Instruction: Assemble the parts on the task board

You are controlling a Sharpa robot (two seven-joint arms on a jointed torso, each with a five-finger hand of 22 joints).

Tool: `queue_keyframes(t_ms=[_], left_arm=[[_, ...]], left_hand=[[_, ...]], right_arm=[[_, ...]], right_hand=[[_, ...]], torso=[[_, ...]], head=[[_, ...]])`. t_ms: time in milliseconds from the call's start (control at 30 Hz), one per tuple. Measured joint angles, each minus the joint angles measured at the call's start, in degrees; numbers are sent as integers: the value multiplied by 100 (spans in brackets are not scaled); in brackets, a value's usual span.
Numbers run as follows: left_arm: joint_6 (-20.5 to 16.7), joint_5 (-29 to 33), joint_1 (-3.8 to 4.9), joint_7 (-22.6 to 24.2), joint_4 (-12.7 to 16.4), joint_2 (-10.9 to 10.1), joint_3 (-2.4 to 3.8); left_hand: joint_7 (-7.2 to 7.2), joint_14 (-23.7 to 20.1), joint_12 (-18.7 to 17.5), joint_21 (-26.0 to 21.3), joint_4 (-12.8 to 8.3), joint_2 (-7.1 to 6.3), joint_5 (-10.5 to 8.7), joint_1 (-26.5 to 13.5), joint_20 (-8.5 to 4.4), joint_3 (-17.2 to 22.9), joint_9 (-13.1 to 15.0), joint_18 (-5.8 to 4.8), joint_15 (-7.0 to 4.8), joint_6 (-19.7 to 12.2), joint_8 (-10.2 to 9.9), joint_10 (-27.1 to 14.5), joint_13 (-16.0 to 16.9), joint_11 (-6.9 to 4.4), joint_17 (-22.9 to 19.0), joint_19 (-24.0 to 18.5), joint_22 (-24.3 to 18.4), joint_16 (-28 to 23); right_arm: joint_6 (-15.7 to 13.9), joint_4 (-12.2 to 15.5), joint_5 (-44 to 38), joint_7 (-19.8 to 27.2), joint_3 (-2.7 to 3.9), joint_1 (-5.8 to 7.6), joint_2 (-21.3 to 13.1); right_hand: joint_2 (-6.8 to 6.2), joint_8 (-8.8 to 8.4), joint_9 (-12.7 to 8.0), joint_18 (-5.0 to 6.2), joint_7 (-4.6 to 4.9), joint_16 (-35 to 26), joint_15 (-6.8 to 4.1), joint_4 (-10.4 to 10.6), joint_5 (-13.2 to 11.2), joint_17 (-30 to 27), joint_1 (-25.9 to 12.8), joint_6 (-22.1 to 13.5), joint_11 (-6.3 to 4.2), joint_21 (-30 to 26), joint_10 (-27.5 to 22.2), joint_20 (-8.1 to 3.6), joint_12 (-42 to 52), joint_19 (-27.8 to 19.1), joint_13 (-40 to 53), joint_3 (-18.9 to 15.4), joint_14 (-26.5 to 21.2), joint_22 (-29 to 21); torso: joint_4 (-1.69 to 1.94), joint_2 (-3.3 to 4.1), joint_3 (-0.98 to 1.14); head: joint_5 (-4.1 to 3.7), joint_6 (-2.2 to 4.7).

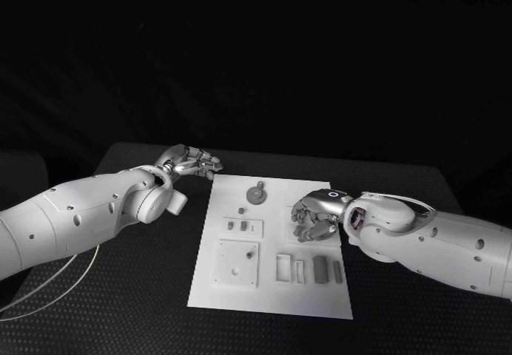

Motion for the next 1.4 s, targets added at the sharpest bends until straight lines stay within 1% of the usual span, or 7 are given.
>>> queue_keyframes(t_ms=[100,267,700,767,933,1200,1400], left_arm=[[0,1,0,0,-1,-2,0],[1,2,0,1,-1,-5,0],[5,3,0,0,-1,-15,0],[5,3,0,0,0,-16,0],[7,3,0,-2,1,-20,0],[7,4,0,-2,-1,-22,0],[7,4,0,-2,-4,-16,0]], left_hand=[[0,0,0,0,0,0,0,0,0,0,0,0,0,0,0,0,0,0,0,0,0,0],[0,0,0,0,16,0,0,0,0,16,0,0,0,0,0,0,0,0,6,0,-5,0],[0,0,0,0,16,0,0,0,0,16,0,0,0,0,0,0,-5,0,11,0,-5,0],[0,0,0,0,15,0,0,0,0,16,0,-1,0,0,0,0,-5,0,11,0,-10,0],[0,0,0,0,16,0,0,0,0,16,0,0,0,1,0,0,-4,0,17,0,-10,0],[1,0,0,0,15,0,0,0,0,16,0,0,0,0,0,0,-4,0,20,0,-9,0],[0,0,0,0,15,0,0,0,0,16,0,0,0,0,0,0,-4,0,23,0,-15,-22]], right_arm=[[-3,-10,-36,-4,-2,-36,24],[-15,-13,-88,-5,-5,-84,76],[-82,-62,-219,-36,0,-104,109],[-101,-66,-248,-48,-1,-106,111],[-145,-73,-324,-79,-3,-108,111],[-266,-58,-421,-106,-3,-114,110],[-349,-30,-452,-111,-4,-117,97]], right_hand=[[61,53,17,1,36,55,-25,-37,0,0,62,61,-32,26,116,-6,64,6,34,-37,25,20],[271,162,55,3,-34,111,-127,-76,0,0,181,222,-118,51,329,-83,165,84,104,-76,132,56],[812,302,109,2,-180,200,-259,-119,0,-28,435,527,-264,106,654,-163,314,230,229,-72,304,92],[788,302,109,3,-183,203,-275,-77,0,-43,508,583,-271,105,665,-147,313,288,233,175,321,92],[826,332,106,-1,-206,268,-304,-92,-1,-45,573,666,-306,105,753,-177,313,364,273,420,372,95],[832,369,102,-36,-241,354,-357,-107,-22,-15,580,772,-364,160,856,-246,359,474,360,559,464,128],[833,399,135,21,-251,388,-357,-124,-23,-1,581,782,-366,160,880,-243,385,510,400,576,468,128]], torso=[[1,0,-3],[2,0,-4],[0,-1,-6],[-1,-2,-6],[-1,-2,-7],[-1,-3,-5],[-3,-3,-3]], head=[[4,-9],[12,-19],[15,-41],[17,-42],[18,-48],[9,-63],[1,-64]])
